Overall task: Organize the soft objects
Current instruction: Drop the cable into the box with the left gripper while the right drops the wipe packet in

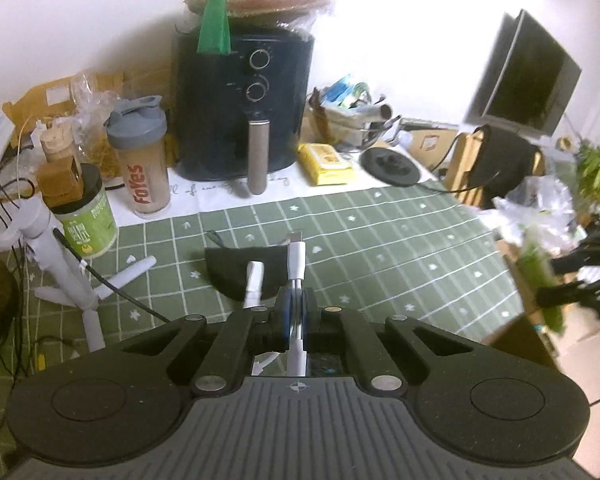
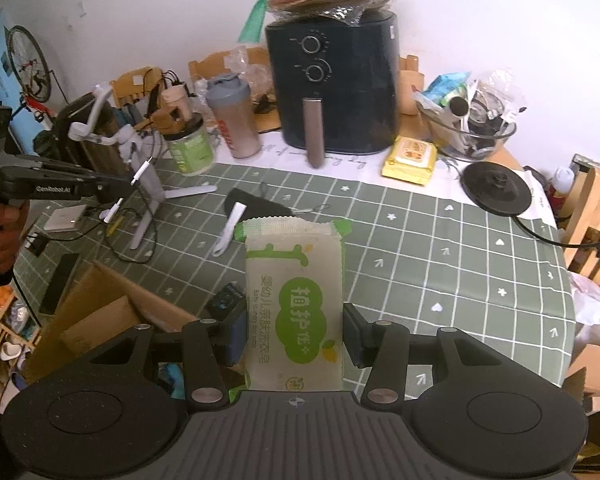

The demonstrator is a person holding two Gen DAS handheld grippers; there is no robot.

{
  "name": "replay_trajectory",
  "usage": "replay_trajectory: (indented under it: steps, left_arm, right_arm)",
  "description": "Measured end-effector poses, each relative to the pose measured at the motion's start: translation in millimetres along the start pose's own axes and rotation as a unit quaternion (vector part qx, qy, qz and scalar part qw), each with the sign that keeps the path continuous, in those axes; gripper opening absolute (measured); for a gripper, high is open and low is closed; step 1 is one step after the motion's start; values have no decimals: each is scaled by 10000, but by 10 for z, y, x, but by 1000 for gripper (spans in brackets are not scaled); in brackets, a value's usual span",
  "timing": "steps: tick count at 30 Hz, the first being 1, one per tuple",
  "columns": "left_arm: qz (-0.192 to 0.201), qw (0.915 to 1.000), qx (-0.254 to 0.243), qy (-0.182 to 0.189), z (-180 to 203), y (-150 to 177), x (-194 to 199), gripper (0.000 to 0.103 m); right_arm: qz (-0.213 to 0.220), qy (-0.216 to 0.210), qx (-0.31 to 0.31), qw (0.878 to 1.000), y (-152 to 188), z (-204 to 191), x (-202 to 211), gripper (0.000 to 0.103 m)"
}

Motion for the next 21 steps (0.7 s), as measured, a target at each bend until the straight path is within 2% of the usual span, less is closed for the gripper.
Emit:
replay_trajectory:
  steps: [5,12,15,17,18,19,21]
  left_arm:
    - [-113,9989,366,272,180,75,173,5]
    - [-327,9964,599,498,439,276,276,5]
    - [-526,9931,788,696,513,385,254,6]
    - [-638,9877,1057,961,549,466,225,7]
    - [-670,9861,1141,1003,562,502,217,15]
    - [-713,9852,1224,967,566,538,205,31]
    - [-709,9863,1253,807,581,588,215,40]
  right_arm:
    - [22,-181,-45,9998,54,-73,78,51]
    - [45,-347,-84,9994,134,-136,147,51]
    - [53,-404,-109,9991,163,-156,175,51]
    - [52,-454,-120,9989,189,-168,199,51]
    - [45,-480,-131,9987,204,-169,207,51]
    - [41,-500,-143,9986,218,-174,215,51]
    - [21,-540,-162,9984,255,-177,224,51]
Point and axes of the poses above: each gripper's, at about its wrist camera, not at the fingertips, and x roughly against the way its jaws point, z to its right, y to its underside, the point moved 5 cm from there along -x, roughly the way its jaws point, and after that the axes turned 5 degrees about y, right-handed, at the moved point
